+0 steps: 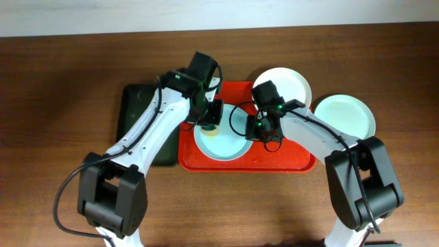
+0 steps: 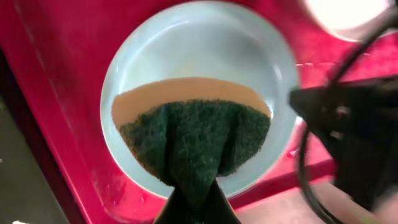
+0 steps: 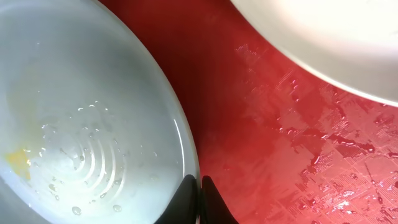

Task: Clean dirty plates on tray and stack at the side

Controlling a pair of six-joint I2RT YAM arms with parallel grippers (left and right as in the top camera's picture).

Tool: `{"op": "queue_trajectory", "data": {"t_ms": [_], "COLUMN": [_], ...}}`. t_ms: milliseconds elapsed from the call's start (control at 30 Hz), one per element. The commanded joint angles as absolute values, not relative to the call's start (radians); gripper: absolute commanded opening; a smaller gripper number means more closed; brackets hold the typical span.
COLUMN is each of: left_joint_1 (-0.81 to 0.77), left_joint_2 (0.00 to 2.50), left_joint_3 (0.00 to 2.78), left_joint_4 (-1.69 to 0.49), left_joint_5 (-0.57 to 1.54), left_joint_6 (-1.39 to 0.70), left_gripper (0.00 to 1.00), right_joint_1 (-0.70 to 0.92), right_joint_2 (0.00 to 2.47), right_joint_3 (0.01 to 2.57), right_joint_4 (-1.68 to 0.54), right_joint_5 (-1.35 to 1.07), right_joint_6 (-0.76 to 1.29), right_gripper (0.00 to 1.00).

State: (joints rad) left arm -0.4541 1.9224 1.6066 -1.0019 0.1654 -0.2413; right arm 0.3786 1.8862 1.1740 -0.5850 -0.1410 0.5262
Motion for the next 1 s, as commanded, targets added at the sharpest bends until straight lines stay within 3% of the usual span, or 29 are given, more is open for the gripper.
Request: {"op": "queue_trajectory", "data": {"t_ms": [0,267,700,967], "left_joint_1": [-0.452,-0.452,-0.452,-0.452], "left_joint_2": [1.932,1.932,2.064,2.066], "left_joint_3": [1.472,1.244,1.226,1.25], "left_joint_4": [-0.887,-0.544,-0.509,-0.505], "left_joint_5": [0.108,0.098,0.071,0.421], "left_joint_6": [-0.304,-0.376,-0.419,-0.418], "left_gripper": [0.0,0.0,0.0,0.0], "right_joint_1": [0.386,0.386,0.386,0.386], "right_joint_2": [1.906,1.906,1.906,1.906], "right_joint_3": [1.161,1.161,1.161,1.161], "right_joint_4": [-0.587,-0.587,-0.586,-0.585], "right_joint_5": [-0.146,-0.146,-0.146,-0.146], "right_joint_6": [0.529,0.529,0.529,0.529], "right_gripper": [0.04,0.04,0.04,0.04]}}
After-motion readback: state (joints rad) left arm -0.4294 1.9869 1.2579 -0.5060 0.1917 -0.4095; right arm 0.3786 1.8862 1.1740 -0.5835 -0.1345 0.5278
